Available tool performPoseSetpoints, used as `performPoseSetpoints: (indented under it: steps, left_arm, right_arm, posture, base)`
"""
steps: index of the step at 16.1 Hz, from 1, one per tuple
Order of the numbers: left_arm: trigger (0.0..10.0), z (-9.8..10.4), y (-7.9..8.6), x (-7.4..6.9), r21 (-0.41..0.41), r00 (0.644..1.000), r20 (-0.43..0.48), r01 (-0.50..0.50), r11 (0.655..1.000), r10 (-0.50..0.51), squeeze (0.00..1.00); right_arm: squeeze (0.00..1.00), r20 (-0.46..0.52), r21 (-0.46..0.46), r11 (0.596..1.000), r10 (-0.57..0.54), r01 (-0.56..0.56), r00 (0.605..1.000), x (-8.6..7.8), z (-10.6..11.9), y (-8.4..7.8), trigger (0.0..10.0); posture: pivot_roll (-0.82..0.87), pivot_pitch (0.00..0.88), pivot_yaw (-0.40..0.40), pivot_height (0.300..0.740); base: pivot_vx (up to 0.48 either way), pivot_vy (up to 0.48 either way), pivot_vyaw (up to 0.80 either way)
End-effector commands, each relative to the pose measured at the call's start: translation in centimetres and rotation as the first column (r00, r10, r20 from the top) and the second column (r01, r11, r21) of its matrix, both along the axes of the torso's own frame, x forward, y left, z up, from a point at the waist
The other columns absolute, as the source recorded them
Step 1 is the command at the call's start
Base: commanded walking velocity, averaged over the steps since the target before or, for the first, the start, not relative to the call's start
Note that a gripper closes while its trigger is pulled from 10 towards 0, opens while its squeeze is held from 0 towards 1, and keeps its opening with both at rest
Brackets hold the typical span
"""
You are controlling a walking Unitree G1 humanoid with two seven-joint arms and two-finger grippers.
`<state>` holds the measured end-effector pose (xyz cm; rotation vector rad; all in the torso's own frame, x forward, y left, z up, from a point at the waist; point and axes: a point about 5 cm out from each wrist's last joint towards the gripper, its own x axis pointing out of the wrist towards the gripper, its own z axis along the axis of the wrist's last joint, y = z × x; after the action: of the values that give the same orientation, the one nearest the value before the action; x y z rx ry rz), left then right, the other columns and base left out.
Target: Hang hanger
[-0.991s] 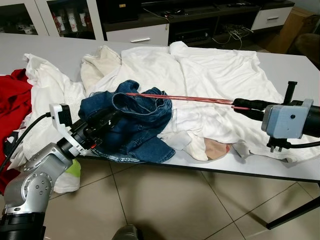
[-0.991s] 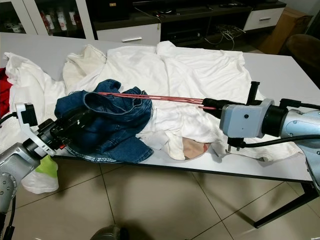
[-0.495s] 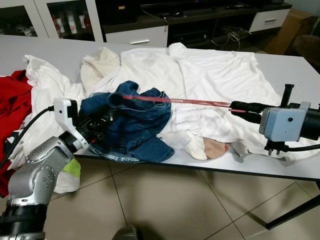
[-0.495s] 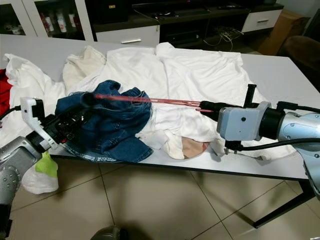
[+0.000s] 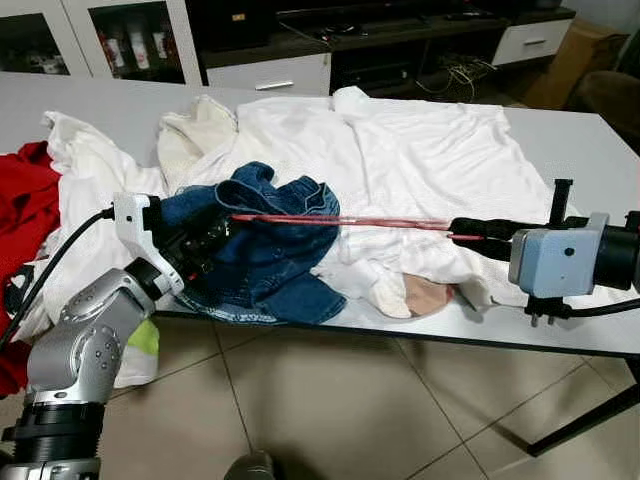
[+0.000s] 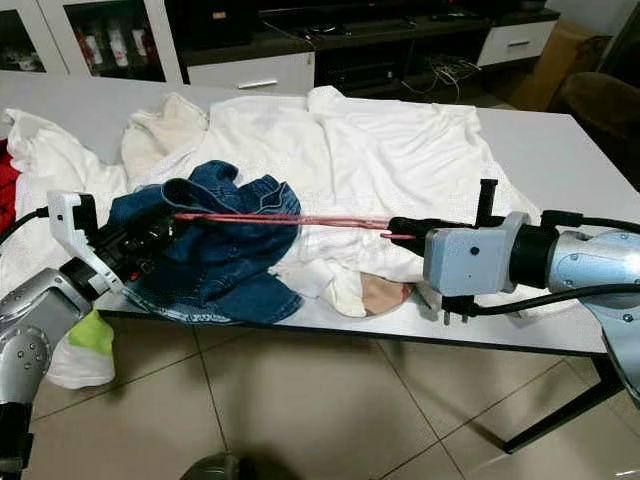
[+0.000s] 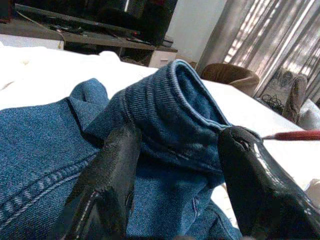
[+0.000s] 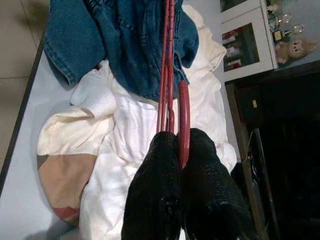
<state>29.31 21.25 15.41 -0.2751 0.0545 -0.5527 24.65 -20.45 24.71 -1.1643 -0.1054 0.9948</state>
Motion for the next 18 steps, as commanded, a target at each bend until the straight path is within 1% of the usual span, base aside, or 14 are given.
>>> performPoseSetpoints:
  steps: [1,3,5,6,7,8,9,10,11,13,14,15,16,18]
  left_arm:
    - [0.0,0.9,-0.2,0.4,0.025,0.999,0.04,0.001,1.0,-0.002,0.0]
    - [0.0,1.0,-0.3,0.3,0.035,0.999,0.046,0.005,0.999,-0.007,0.0]
    - [0.0,1.3,-0.3,0.3,0.012,0.998,0.061,-0.001,1.0,0.0,0.0]
    - [2.3,1.5,-0.3,0.3,0.0,0.998,0.068,0.001,1.0,-0.001,0.0]
    - [8.3,2.0,-0.5,0.1,-0.023,0.996,0.087,0.032,0.999,-0.03,0.0]
    - [10.0,2.1,-0.8,-0.4,-0.02,0.992,0.094,0.089,0.996,-0.087,0.0]
    - [10.0,2.1,-1.1,-0.7,-0.014,0.988,0.1,0.117,0.993,-0.115,0.0]
    - [10.0,2.2,-1.5,-1.1,-0.027,0.981,0.109,0.165,0.986,-0.161,0.0]
    - [10.0,2.2,-1.6,-1.3,-0.035,0.978,0.11,0.183,0.983,-0.178,0.0]
    - [10.0,2.0,-1.6,-1.4,-0.036,0.978,0.102,0.185,0.982,-0.181,0.0]
    - [10.0,2.0,-1.5,-1.4,-0.037,0.978,0.101,0.185,0.982,-0.18,0.77]
    - [10.0,2.0,-1.2,-1.2,-0.036,0.984,0.097,0.151,0.988,-0.146,0.84]
    - [10.0,2.0,-1.1,-1.0,-0.034,0.987,0.095,0.133,0.991,-0.129,0.84]
    - [10.0,2.0,-0.4,-0.3,0.0,0.995,0.09,0.05,0.999,-0.05,0.79]
  right_arm:
    - [0.0,0.002,-0.042,0.999,-0.017,0.018,1.0,0.2,-0.3,-0.3,10.0]
    - [0.0,0.022,-0.041,0.999,-0.023,0.024,0.999,0.4,-0.1,-0.3,10.0]
    - [0.0,0.04,-0.039,0.999,-0.023,0.024,0.999,0.6,0.2,-0.2,10.0]
    - [0.0,0.046,-0.041,0.999,-0.025,0.027,0.999,0.6,0.2,-0.2,10.0]
    - [0.0,0.078,-0.051,0.998,-0.039,0.043,0.996,0.9,0.3,-0.4,10.0]
    - [0.0,0.104,-0.048,0.997,-0.052,0.057,0.993,1.2,0.6,-0.4,10.0]
    - [0.0,0.112,-0.051,0.997,-0.055,0.061,0.992,1.3,0.6,-0.4,10.0]
    - [0.0,0.12,-0.053,0.996,-0.058,0.065,0.991,1.4,0.6,-0.4,10.0]
    - [0.0,0.127,-0.043,0.997,-0.063,0.069,0.99,1.4,0.8,-0.4,10.0]
    - [0.0,0.144,-0.019,0.997,-0.068,0.071,0.987,1.5,1.3,-0.4,10.0]
    - [0.0,0.146,-0.017,0.997,-0.069,0.072,0.987,1.6,1.3,-0.4,10.0]
    - [0.0,0.143,-0.03,0.997,-0.068,0.073,0.987,1.7,1.1,-0.4,10.0]
    - [0.0,0.141,-0.037,0.997,-0.066,0.072,0.988,1.7,1.0,-0.4,10.0]
    - [0.0,0.12,-0.052,0.997,-0.051,0.058,0.991,1.6,0.4,-0.2,10.0]
  posture:
    - [0.14,0.019,0.004,0.74]
    - [0.14,0.018,0.003,0.74]
    - [0.14,0.018,0.002,0.74]
    - [0.14,0.018,0.002,0.74]
    - [0.14,0.018,0.002,0.74]
    - [0.14,0.018,0.002,0.74]
    - [0.14,0.018,0.002,0.74]
    - [0.14,0.018,0.002,0.74]
    - [0.14,0.019,0.001,0.74]
    - [0.14,0.019,0.001,0.74]
    - [0.14,0.019,0.001,0.74]
    - [0.14,0.016,-0.002,0.74]
    - [0.14,0.016,-0.002,0.74]
    - [0.14,0.017,-0.002,0.74]
  base:
    - [0.0,0.0,0.0]
    - [0.0,0.0,0.0]
    - [0.0,0.0,0.0]
    - [0.0,0.0,0.0]
    - [0.0,0.0,0.0]
    - [0.0,0.0,0.0]
    - [0.0,0.0,0.0]
    - [0.0,0.0,0.0]
    - [0.0,0.0,0.0]
    - [0.0,0.0,0.0]
    - [0.0,0.0,0.0]
    - [0.0,0.0,0.0]
    - [0.0,0.0,0.0]
    - [0.0,0.0,0.0]
